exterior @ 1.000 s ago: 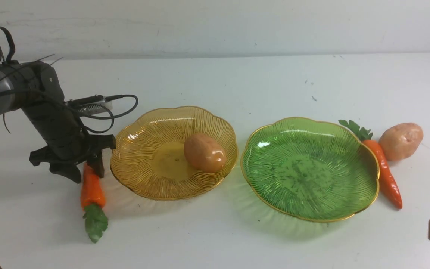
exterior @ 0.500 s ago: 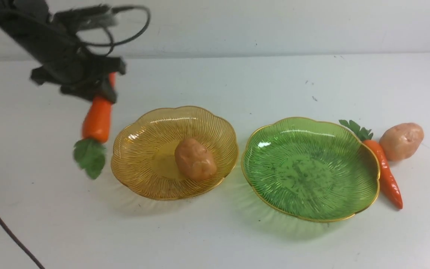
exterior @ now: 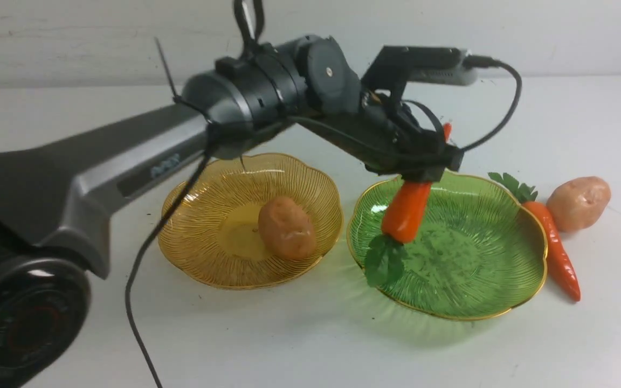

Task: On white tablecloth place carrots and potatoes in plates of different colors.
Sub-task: 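Pick up the carrot from the table and place it on the green plate with the left gripper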

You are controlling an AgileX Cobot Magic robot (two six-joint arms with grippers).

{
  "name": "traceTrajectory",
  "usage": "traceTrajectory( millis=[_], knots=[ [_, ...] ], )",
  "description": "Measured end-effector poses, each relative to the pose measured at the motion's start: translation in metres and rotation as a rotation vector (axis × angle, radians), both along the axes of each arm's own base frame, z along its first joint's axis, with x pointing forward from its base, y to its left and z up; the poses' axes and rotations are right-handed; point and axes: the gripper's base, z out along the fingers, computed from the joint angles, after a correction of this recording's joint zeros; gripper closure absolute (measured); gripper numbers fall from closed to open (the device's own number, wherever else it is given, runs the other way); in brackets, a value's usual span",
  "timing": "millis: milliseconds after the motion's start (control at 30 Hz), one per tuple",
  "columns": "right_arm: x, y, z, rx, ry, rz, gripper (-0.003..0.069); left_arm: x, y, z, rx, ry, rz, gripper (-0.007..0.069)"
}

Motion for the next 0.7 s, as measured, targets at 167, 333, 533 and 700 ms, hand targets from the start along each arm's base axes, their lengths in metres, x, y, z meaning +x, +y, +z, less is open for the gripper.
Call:
traceTrajectory(
  millis=[167, 333, 533, 700],
  knots=[
    [0.023, -0.003, -0.032, -0.008, 0.042, 0.015, 0.0265, -0.041, 0.034, 0.024, 0.033, -0.036, 0.044, 0.0628],
    [0.042, 0.001, -0.058, -0.022, 0.035, 0.048, 0.0181, -0.081, 0.055, 0.021, 0.052, -0.005, 0.045, 0.0628],
    [0.058, 0.003, -0.082, -0.025, 0.067, 0.059, 0.0153, -0.111, 0.073, 0.006, 0.074, -0.007, 0.052, 0.0628],
    [0.066, 0.002, -0.105, -0.024, 0.107, 0.057, 0.0151, -0.134, 0.089, 0.001, 0.094, -0.037, 0.071, 0.0655]
  ],
)
